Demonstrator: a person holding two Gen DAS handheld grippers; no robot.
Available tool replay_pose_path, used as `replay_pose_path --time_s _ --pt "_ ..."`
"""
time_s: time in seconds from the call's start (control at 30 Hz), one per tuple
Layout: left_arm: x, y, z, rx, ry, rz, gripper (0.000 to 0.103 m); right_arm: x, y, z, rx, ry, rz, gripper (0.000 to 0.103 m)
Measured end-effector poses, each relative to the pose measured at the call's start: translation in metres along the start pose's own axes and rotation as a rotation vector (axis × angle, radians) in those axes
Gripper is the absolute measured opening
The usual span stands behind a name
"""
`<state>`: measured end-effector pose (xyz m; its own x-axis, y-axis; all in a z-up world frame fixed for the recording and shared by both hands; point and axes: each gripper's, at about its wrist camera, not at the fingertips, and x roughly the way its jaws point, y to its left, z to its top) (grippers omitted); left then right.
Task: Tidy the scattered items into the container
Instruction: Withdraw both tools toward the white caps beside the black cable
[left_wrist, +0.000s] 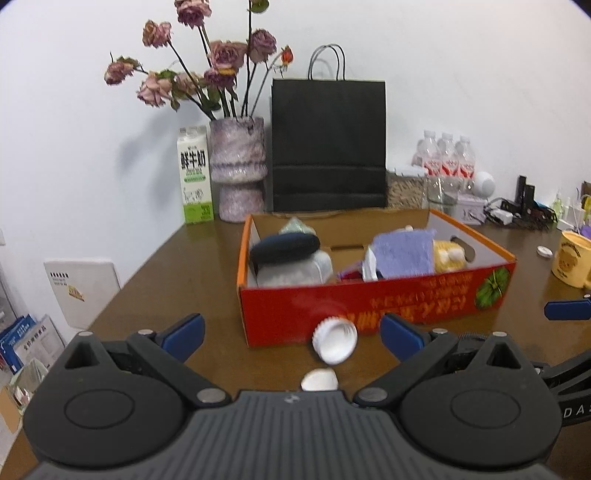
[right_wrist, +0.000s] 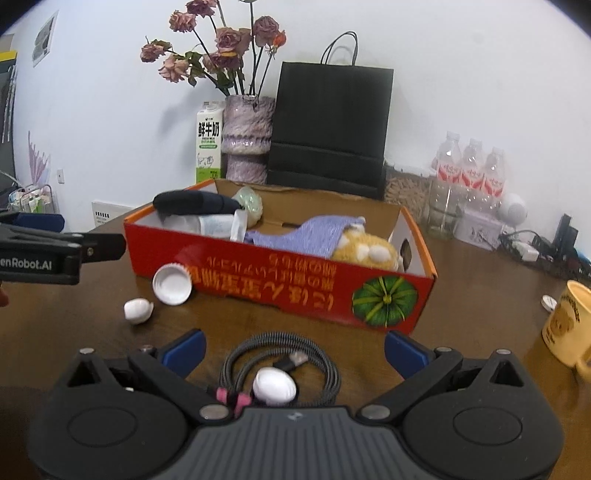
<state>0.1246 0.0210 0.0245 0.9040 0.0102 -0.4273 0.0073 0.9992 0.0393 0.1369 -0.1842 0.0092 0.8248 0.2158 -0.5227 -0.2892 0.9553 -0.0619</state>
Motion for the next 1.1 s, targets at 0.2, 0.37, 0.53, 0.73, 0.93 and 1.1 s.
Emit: replay_pose_path --time_s 0.2,0.37,0.53,0.73,0.93,1.1 --pt "-0.002 -0.005 -0.019 0.012 0.064 -0.034 0.103 0.0 0.001 -0.016 0.006 0.058 0.009 0.103" --pt "-0.005 -0.011 -0.03 0.028 0.105 -0.075 0.103 -0.001 -0.001 -0.028 0.018 0.095 0.006 0.103" --pt "-0.006 -0.023 -0.041 0.057 0.151 -0.126 0.103 -0.003 -0.002 -0.035 0.022 0.119 0.0 0.103" --pt "-0.004 -0.038 -0.05 0.102 0.179 -0.167 0.103 -0.004 -0.005 -0.04 0.021 0.136 -0.01 0.103" --pt "0.0 -0.046 -0.054 0.127 0.198 -0.198 0.103 -0.004 -0.008 -0.042 0.03 0.142 -0.019 0.103" --pt "0.002 -0.046 -0.055 0.116 0.202 -0.227 0.085 -0.003 -0.009 -0.043 0.034 0.143 -0.022 0.103"
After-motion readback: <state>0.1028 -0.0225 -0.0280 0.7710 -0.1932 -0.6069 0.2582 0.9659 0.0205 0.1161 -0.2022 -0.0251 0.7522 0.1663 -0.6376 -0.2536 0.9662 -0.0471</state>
